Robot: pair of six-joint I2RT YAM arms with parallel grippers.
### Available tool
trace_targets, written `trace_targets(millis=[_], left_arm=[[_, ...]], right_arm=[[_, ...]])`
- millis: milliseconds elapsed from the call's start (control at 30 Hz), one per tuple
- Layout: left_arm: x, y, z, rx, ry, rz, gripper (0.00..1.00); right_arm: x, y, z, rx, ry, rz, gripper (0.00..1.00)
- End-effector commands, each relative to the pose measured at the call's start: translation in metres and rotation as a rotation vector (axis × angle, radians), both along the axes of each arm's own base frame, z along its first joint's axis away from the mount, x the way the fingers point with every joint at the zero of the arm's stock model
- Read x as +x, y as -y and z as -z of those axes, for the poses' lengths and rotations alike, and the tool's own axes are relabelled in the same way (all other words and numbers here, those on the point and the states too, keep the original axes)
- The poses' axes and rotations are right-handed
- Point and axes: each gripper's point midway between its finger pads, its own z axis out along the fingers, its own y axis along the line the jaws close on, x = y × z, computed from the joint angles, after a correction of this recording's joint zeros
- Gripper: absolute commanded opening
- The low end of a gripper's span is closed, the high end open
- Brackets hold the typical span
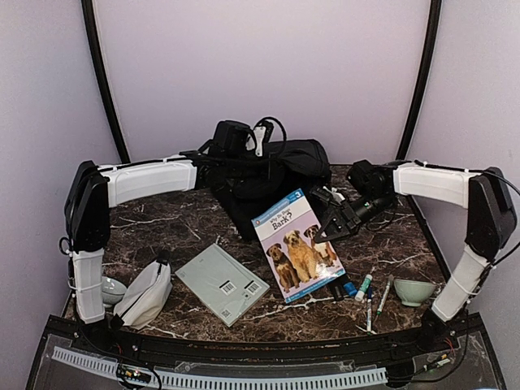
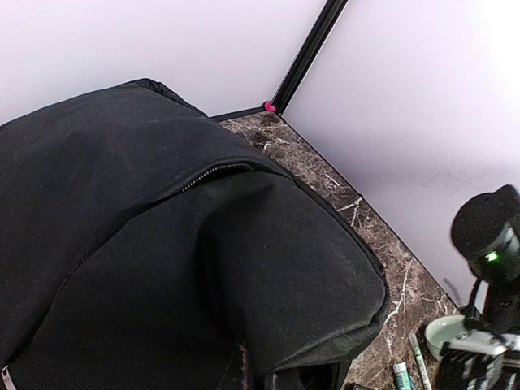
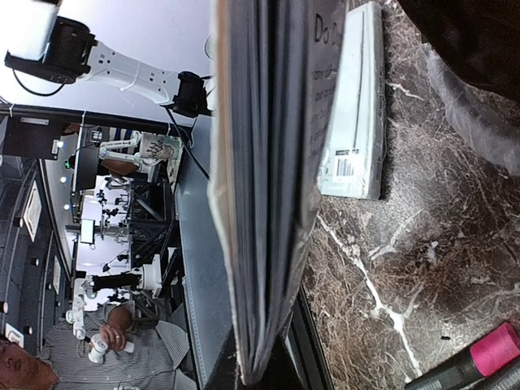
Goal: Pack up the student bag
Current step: Place the book in the largest pocket of the bag.
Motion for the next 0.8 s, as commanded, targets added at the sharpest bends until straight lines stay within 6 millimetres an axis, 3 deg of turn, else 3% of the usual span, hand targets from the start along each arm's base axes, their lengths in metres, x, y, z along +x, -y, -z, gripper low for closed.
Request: trace_targets(millis=[0,167,367,633,767], left_arm=[[-0.019,0.012,-0.073,-0.153,0.117,0.031,0.00],[-0.025,0.017,-0.066,-0.144,0.111,0.039,0.00],[-0.032,0.018,-0.063,-0.129,0.107,0.053,0.00],[-0.035,0.018,-0.055,-0.116,0.092,0.065,0.00],[-0.041,0.022,-0.053,-0.093,0.103,0.085,0.00]], right_arm=[[0.016,-0.019,-0.006,0.051,-0.024,-0.021,0.00],[0.043,-0.029,0.007,0.009,-0.052,0.006,0.00],[0.075,-0.019,0.032,-0.059,-0.090,0.161,0.00],[0.084,-0.012,0.032,-0.044,-0.104,0.193,0.00],[0.100,-0.003,0.042,-0.047,-0.140,0.270,0.00]])
